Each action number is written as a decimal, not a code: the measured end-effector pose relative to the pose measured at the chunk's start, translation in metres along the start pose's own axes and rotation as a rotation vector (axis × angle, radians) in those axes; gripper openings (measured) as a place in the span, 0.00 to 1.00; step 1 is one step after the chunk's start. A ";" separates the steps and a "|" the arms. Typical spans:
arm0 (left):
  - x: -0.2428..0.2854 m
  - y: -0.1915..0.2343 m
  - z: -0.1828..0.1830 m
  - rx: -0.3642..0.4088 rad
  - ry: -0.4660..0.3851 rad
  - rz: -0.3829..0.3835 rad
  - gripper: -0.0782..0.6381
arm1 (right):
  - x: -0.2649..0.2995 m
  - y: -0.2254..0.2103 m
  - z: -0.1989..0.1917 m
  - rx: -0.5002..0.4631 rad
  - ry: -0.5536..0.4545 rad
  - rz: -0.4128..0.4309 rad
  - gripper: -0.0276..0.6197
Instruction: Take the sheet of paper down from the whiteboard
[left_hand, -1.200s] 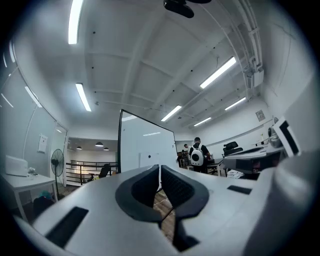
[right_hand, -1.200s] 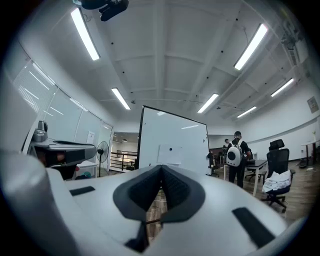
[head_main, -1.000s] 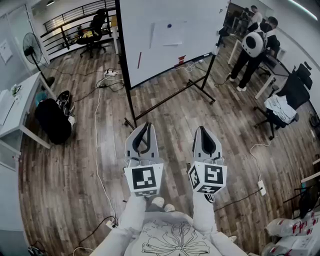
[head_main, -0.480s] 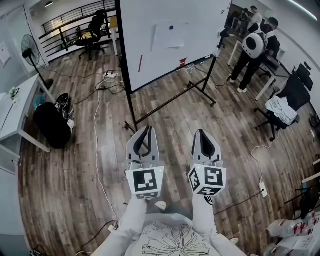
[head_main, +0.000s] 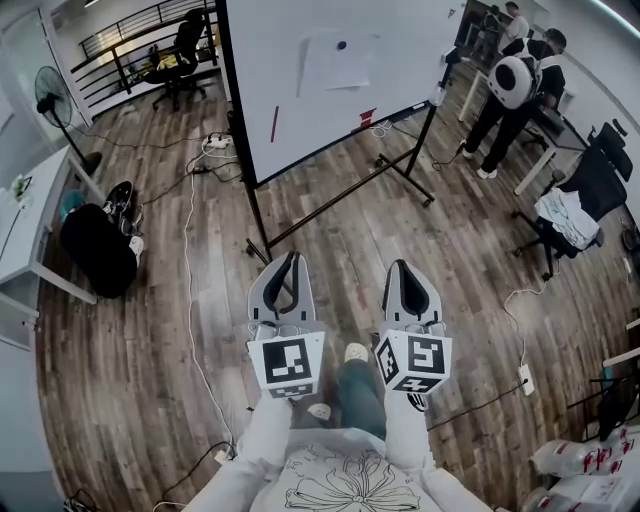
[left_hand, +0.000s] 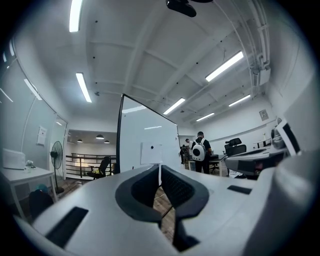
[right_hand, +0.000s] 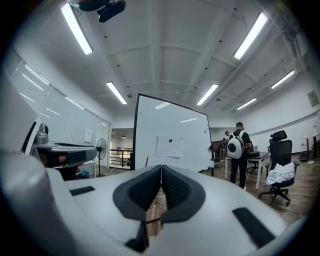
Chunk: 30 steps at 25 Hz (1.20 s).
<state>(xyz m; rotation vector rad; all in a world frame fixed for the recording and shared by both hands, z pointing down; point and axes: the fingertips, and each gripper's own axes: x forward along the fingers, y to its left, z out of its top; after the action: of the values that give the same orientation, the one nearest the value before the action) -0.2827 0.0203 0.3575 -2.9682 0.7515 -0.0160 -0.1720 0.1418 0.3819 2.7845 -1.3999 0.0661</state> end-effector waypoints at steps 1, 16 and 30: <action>0.011 -0.001 -0.002 0.001 0.002 0.006 0.13 | 0.011 -0.006 -0.001 0.001 0.000 0.005 0.05; 0.218 -0.040 0.019 0.010 -0.028 0.159 0.13 | 0.203 -0.129 0.039 -0.031 -0.065 0.161 0.05; 0.337 -0.025 0.006 0.009 0.009 0.259 0.13 | 0.330 -0.171 0.034 -0.007 -0.058 0.245 0.05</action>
<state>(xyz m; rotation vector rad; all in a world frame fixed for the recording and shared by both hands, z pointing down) 0.0259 -0.1177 0.3502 -2.8393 1.1258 -0.0162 0.1630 -0.0217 0.3635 2.6137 -1.7446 -0.0145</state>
